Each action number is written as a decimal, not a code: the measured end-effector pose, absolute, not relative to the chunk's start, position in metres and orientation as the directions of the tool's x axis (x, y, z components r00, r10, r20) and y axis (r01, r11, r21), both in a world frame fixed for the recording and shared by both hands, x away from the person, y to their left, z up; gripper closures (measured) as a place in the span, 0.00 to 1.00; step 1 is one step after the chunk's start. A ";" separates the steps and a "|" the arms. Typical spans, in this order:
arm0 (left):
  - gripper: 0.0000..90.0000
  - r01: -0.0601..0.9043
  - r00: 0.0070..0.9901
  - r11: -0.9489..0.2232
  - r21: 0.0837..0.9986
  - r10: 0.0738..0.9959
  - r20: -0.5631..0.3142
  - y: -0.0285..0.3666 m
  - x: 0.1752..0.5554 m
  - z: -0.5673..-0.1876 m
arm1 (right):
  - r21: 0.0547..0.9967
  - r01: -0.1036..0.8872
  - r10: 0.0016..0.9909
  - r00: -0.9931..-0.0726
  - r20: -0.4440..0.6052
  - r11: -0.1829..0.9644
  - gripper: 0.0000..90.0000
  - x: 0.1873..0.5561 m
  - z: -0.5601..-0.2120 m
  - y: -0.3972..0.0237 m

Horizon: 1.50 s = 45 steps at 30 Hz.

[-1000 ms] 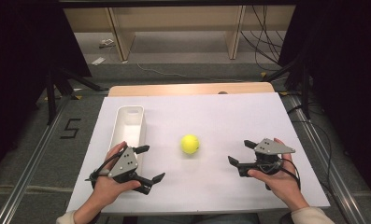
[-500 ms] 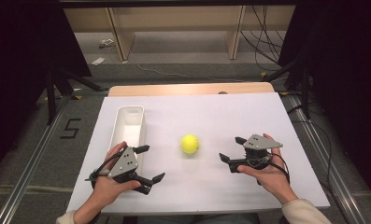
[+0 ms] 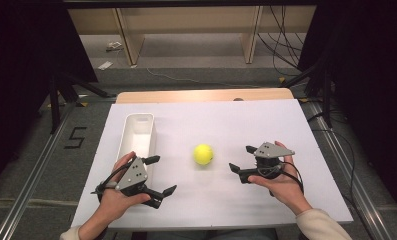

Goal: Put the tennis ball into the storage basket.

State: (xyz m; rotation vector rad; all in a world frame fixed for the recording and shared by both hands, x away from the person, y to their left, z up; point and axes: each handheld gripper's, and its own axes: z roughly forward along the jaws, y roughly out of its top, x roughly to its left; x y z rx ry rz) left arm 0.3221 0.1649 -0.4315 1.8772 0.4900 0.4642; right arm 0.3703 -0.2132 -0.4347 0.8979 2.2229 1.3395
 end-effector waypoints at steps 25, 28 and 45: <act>0.00 0.112 0.838 -0.327 0.938 0.538 0.087 0.165 0.322 -0.431 | 0.872 0.311 0.655 -0.755 -0.015 0.378 0.16 0.383 -0.441 -0.184; 0.00 0.115 0.838 -0.327 0.938 0.539 0.085 0.165 0.322 -0.431 | 0.872 0.309 0.653 -0.757 -0.016 0.380 0.16 0.384 -0.442 -0.181; 0.00 0.114 0.837 -0.330 0.937 0.539 0.088 0.166 0.321 -0.431 | 0.861 0.321 0.646 -0.763 -0.012 0.395 0.16 0.393 -0.448 -0.165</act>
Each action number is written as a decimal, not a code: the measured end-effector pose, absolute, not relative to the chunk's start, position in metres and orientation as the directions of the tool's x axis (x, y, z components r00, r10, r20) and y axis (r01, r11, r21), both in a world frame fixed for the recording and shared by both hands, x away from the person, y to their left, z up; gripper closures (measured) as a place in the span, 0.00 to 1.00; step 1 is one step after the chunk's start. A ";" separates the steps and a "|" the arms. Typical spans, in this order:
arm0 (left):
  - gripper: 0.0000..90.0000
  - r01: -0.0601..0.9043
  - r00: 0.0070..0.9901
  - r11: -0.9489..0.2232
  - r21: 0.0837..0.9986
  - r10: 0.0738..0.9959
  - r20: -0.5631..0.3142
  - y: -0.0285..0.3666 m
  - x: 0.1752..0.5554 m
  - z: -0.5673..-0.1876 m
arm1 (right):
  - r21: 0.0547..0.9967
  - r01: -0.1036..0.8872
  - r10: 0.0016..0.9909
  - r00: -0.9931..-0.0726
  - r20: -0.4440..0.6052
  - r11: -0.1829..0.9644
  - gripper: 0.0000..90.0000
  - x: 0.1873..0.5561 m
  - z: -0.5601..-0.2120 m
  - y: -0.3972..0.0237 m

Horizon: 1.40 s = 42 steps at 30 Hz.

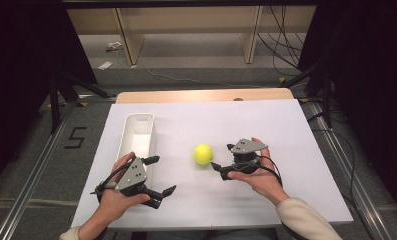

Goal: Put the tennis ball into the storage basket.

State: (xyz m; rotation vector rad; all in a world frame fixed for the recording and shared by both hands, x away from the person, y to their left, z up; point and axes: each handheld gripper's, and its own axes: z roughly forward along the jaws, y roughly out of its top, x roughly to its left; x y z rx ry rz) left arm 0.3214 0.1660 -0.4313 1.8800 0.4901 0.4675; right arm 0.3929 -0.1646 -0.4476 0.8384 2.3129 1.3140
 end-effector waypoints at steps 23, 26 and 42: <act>0.00 0.113 0.837 -0.326 0.939 0.540 0.087 0.166 0.321 -0.431 | 0.853 0.330 0.641 -0.768 -0.007 0.404 0.15 0.402 -0.452 -0.147; 0.00 0.114 0.838 -0.327 0.938 0.539 0.087 0.166 0.321 -0.431 | 0.850 0.331 0.639 -0.769 -0.008 0.409 0.15 0.404 -0.453 -0.145; 0.00 0.113 0.836 -0.324 0.939 0.541 0.086 0.166 0.321 -0.431 | 0.839 0.340 0.638 -0.770 -0.012 0.426 0.15 0.408 -0.457 -0.139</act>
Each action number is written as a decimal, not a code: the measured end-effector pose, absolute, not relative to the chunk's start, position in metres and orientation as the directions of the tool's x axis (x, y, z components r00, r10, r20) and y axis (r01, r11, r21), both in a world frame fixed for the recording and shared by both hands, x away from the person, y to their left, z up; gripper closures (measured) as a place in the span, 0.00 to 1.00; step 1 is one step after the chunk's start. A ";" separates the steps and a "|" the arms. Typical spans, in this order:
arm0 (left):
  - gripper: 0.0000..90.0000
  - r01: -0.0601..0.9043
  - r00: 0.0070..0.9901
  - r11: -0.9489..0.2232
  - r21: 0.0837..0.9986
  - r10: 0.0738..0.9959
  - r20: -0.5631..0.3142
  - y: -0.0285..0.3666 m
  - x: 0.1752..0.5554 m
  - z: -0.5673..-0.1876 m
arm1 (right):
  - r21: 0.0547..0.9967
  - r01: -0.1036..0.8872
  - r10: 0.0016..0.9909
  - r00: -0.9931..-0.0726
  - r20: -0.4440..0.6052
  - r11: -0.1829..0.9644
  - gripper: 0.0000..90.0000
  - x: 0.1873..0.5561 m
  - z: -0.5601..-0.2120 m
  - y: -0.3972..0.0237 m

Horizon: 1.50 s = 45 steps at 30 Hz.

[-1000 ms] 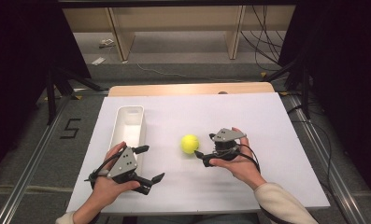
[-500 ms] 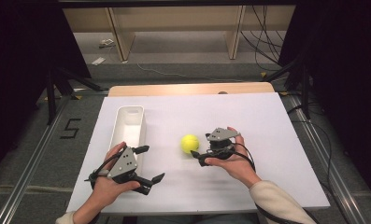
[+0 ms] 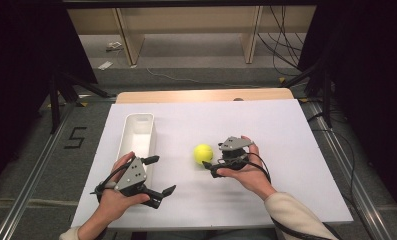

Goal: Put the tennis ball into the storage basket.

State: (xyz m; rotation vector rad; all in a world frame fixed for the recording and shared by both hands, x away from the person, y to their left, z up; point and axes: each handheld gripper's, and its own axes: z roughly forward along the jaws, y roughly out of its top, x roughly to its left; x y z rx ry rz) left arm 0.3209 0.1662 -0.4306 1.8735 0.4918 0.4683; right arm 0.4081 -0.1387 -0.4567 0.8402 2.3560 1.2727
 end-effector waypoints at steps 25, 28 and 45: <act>0.00 0.113 0.838 -0.324 0.939 0.539 0.086 0.166 0.321 -0.430 | 0.816 0.370 0.641 -0.768 0.000 0.443 0.13 0.423 -0.467 -0.123; 0.00 0.113 0.838 -0.324 0.939 0.540 0.085 0.166 0.321 -0.431 | 0.812 0.374 0.641 -0.768 -0.001 0.449 0.12 0.426 -0.469 -0.121; 0.00 0.112 0.838 -0.322 0.940 0.539 0.084 0.166 0.321 -0.430 | 0.797 0.394 0.640 -0.768 0.013 0.457 0.10 0.435 -0.478 -0.108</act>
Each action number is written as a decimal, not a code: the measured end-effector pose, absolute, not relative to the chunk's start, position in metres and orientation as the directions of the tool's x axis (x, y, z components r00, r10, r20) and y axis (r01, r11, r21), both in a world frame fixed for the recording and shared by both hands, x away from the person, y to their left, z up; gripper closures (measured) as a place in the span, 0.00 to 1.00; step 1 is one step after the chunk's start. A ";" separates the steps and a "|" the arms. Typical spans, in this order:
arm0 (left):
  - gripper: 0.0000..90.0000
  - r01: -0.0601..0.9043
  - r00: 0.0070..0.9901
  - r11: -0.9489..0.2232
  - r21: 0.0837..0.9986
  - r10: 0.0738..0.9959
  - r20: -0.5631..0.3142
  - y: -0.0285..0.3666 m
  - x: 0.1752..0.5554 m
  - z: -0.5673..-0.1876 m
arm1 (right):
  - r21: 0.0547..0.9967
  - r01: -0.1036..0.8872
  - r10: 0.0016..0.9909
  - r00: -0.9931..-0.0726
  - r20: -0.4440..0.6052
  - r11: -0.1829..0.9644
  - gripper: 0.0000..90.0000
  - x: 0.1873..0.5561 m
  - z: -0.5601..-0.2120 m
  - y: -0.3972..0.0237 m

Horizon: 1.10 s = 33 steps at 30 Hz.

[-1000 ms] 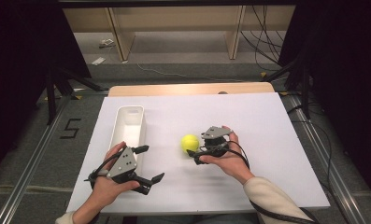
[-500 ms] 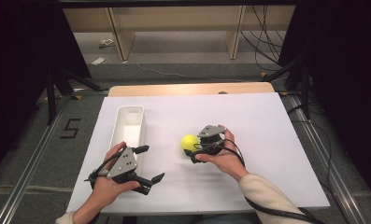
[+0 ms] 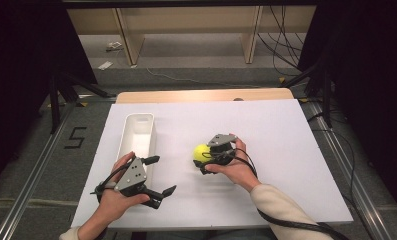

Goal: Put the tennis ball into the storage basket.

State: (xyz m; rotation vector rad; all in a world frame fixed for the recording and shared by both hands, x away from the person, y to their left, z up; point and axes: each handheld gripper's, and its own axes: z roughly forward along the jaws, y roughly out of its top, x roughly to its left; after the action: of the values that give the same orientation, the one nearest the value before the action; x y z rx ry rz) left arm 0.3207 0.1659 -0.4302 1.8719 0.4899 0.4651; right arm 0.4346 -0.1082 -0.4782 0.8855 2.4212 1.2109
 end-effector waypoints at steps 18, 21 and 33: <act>0.00 0.110 0.838 -0.318 0.942 0.539 0.084 0.166 0.320 -0.430 | 0.777 0.430 0.661 -0.750 0.023 0.460 0.10 0.446 -0.490 -0.101; 0.00 0.110 0.838 -0.318 0.942 0.540 0.084 0.166 0.320 -0.430 | 0.777 0.431 0.665 -0.746 0.020 0.460 0.10 0.447 -0.491 -0.100; 0.00 0.110 0.839 -0.318 0.942 0.537 0.084 0.166 0.320 -0.430 | 0.769 0.440 0.675 -0.738 0.015 0.464 0.12 0.451 -0.492 -0.096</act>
State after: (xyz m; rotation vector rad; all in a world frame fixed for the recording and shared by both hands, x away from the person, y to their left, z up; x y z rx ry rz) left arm 0.3200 0.1659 -0.4296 1.8676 0.4865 0.4634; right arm 0.4509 -0.0959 -0.4920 0.9520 2.4247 1.1465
